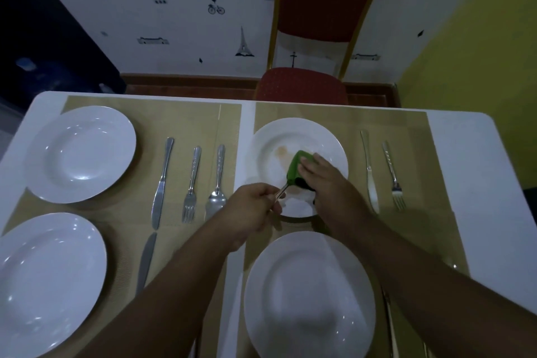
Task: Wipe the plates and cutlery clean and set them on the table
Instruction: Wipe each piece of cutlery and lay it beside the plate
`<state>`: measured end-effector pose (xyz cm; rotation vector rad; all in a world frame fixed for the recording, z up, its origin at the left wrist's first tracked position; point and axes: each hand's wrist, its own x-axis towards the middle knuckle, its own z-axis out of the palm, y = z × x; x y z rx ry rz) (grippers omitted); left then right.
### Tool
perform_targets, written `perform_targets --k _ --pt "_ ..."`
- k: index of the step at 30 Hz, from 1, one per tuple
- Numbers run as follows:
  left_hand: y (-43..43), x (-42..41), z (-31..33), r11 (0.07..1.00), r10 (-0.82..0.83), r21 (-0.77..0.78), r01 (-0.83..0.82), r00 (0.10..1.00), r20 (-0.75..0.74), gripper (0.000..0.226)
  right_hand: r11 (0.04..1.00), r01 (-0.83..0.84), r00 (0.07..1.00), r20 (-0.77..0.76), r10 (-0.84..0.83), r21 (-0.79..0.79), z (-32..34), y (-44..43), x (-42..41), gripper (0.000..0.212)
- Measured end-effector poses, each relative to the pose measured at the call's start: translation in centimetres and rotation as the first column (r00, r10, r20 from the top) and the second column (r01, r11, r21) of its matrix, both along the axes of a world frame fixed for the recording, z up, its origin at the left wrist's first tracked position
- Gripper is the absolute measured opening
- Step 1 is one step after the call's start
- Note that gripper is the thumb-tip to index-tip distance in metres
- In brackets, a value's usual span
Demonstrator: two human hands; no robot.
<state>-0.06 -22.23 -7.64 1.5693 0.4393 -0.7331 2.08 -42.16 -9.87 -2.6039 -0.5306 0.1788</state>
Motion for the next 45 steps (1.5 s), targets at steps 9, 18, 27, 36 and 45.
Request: perform_targets --k 9,18,27,36,45 --pt "0.2 -0.2 0.0 0.973 0.049 0.217 -0.083 0.986 0.158 0.022 0.836 0.417 0.904 -0.066 -0.423 0.356 3.0 1.0 0.6 0.06" --pt "-1.0 -1.6 0.6 0.987 0.096 0.121 -0.103 0.994 0.06 0.031 0.985 0.123 0.99 -0.082 -0.113 0.122 0.2 1.1 -1.2 0.069" --pt "-3.4 -2.0 2.2 0.967 0.252 0.072 -0.246 0.964 -0.081 0.019 0.833 0.468 0.884 -0.165 -0.438 0.295 1.8 -3.2 -0.1 0.061" --pt "-8.7 -1.3 3.2 0.969 0.19 0.144 -0.2 0.979 0.078 0.012 0.725 0.578 0.816 -0.229 -0.531 0.375 1.8 -9.0 -2.2 0.058" --pt "-18.9 0.9 3.3 0.987 0.14 -0.081 -0.14 0.99 -0.003 0.013 0.757 0.558 0.827 -0.152 -0.541 0.339 3.0 -16.8 -4.6 0.06"
